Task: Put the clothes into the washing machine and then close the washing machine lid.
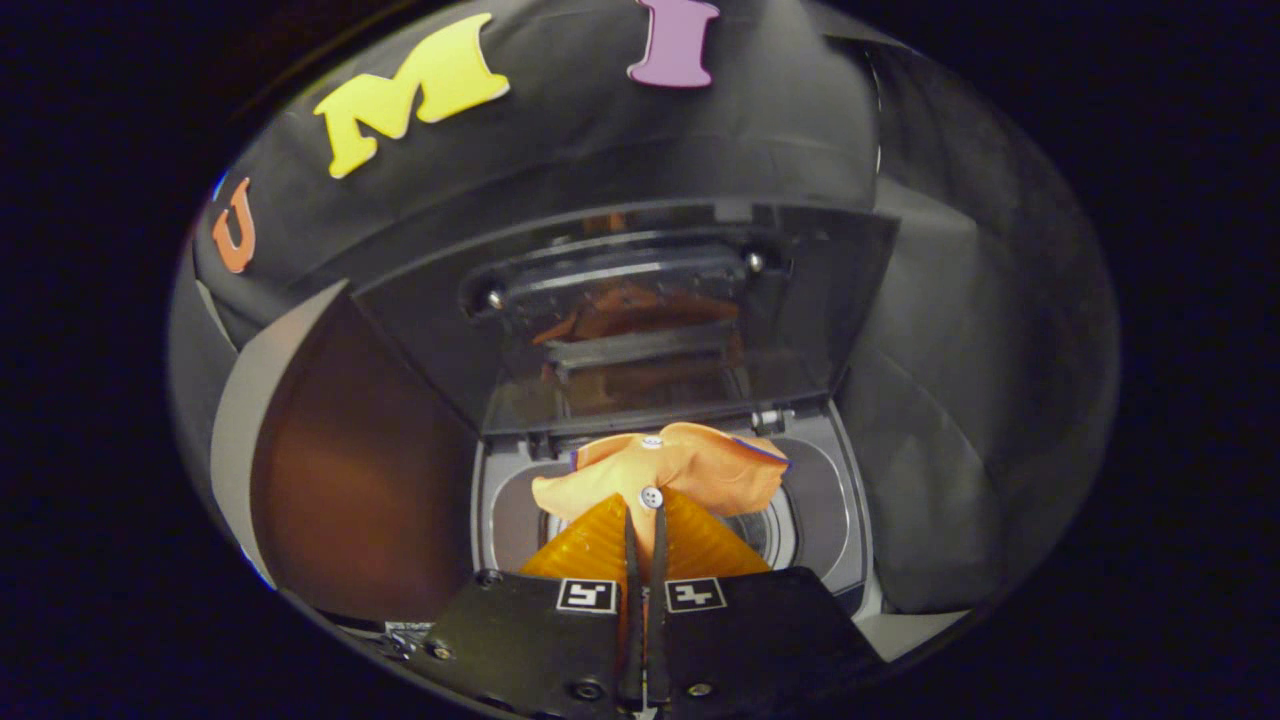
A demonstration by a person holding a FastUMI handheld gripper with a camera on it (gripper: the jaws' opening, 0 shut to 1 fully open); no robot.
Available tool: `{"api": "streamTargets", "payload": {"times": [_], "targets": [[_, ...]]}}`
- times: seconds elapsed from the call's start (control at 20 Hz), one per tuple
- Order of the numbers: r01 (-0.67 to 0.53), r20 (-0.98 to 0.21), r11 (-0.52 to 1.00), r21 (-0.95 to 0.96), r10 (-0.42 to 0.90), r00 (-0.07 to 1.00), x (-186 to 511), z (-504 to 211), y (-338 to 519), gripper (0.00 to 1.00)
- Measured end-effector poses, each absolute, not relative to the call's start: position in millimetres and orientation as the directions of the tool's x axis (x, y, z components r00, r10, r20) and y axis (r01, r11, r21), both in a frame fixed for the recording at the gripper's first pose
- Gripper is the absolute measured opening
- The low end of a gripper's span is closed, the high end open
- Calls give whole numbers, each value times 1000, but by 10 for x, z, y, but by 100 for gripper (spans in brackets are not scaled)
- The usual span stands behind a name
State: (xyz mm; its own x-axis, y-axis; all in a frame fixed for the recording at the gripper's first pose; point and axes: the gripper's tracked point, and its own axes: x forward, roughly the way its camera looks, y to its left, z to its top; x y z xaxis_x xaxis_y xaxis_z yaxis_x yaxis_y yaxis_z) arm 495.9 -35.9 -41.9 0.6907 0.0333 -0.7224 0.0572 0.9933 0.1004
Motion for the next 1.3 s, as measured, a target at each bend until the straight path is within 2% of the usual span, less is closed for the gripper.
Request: {"api": "streamTargets", "payload": {"times": [0.25, 0.75, 0.8, 1.0, 1.3], "targets": [[81, -808, 994, 70, 9, 589, 4907, -801, -450, 5], [77, -801, 996, 44, -11, 598, 4854, -850, -478, 10], [77, -790, 996, 37, -18, 613, 4853, -807, -498, 17], [108, -759, 994, 15, -59, 648, 4860, -740, -577, 87], [106, -747, 994, 22, -54, 662, 4826, -692, -591, 88]]}}
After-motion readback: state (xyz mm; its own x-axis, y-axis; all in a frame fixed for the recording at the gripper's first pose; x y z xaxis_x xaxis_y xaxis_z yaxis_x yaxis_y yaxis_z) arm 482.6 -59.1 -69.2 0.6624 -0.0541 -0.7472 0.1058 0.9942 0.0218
